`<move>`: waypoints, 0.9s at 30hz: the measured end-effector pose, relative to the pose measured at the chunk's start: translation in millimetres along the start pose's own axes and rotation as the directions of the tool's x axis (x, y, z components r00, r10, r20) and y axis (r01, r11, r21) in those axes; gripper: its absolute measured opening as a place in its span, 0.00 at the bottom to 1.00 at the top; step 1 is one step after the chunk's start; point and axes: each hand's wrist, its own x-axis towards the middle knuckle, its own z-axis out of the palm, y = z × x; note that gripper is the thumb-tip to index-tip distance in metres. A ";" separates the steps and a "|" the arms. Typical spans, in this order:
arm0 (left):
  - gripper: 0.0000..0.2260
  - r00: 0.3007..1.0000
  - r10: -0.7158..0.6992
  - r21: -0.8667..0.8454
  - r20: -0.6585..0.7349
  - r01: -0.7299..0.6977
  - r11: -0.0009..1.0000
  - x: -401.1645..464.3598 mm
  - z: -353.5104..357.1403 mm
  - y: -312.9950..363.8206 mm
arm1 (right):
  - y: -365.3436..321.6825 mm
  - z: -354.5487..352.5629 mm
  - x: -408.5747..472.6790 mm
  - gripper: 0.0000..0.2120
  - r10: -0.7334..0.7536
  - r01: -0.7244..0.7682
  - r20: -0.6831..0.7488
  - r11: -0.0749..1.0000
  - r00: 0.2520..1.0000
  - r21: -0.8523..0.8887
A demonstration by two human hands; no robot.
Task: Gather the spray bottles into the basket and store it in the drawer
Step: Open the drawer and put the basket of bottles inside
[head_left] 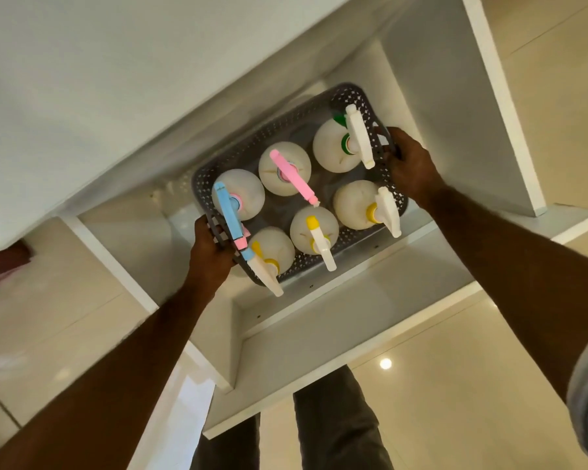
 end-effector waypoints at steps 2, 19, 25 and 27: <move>0.28 0.999 0.012 0.046 0.030 -0.013 0.999 -6.3 -2.3 5.0 | -4.0 -2.7 -11.0 0.19 -0.020 0.020 -0.017 1.000 1.000 -0.018; 0.22 0.687 0.413 0.728 0.598 -0.681 0.078 -135.4 -53.5 190.3 | -30.1 43.1 -271.1 0.47 -0.334 0.395 0.213 0.731 0.918 -0.556; 0.39 0.778 0.399 0.868 0.486 -0.484 -0.114 -78.8 -70.5 218.2 | 2.2 60.1 -261.3 0.55 -0.279 0.474 0.386 0.584 0.879 -0.658; 0.45 0.812 0.353 0.883 0.465 -0.454 -0.120 -66.2 -74.8 217.4 | 4.6 62.6 -258.1 0.54 -0.288 0.478 0.381 0.565 0.878 -0.673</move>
